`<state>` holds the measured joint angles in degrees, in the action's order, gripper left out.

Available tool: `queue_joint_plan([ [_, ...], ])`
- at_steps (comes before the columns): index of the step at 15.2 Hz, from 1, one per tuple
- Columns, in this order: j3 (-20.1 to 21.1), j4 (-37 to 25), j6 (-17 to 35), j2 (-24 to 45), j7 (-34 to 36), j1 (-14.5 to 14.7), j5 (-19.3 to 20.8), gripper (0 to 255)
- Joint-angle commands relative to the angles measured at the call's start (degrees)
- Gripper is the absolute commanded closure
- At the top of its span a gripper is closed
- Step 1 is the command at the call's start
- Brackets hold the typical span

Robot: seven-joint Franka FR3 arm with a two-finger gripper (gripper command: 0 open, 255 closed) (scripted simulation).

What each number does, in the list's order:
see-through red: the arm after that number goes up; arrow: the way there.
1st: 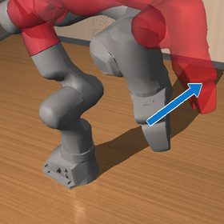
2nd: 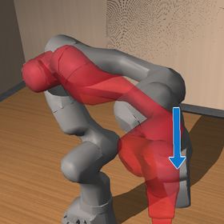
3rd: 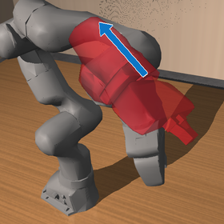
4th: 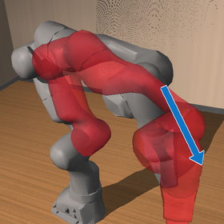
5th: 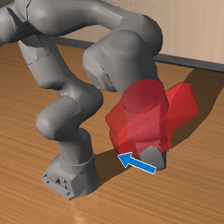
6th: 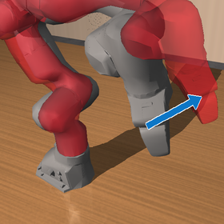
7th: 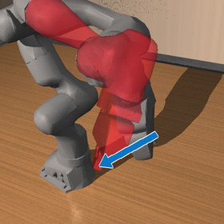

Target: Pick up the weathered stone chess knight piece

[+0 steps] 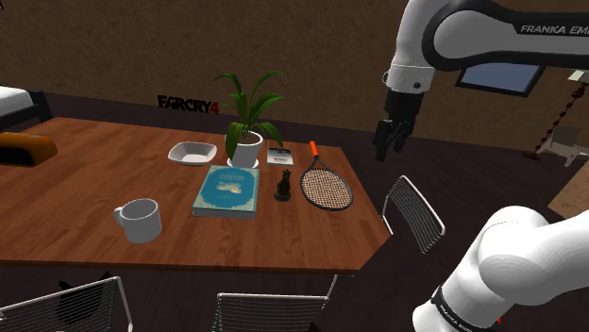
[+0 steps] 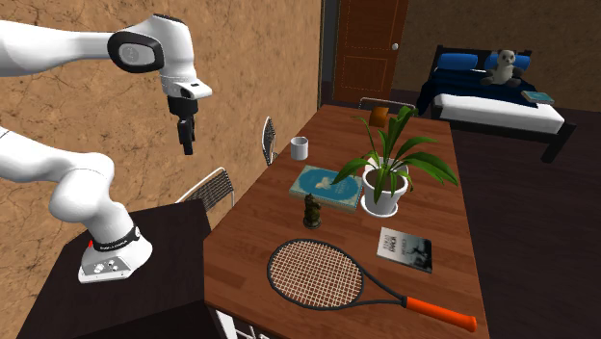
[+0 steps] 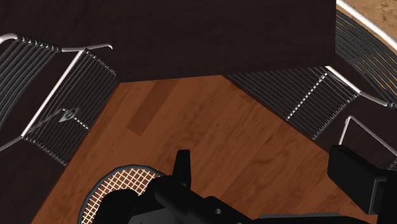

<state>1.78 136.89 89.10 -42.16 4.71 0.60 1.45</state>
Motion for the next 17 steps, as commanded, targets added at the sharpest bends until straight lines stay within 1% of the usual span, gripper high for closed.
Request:
queue_joint_plan([
  [1,0.0,0.0,0.0,0.0,0.0,0.0,0.0,0],
  [5,0.1,0.0,7.6,7.0,0.6,-0.5,0.6,0],
  [9,0.2,-1.3,14.6,14.8,1.2,-1.0,1.3,0],
  [13,0.2,-3.9,20.7,23.0,2.0,-1.5,2.1,0],
  [17,0.2,-7.8,25.9,31.5,2.9,-2.0,3.1,0],
])
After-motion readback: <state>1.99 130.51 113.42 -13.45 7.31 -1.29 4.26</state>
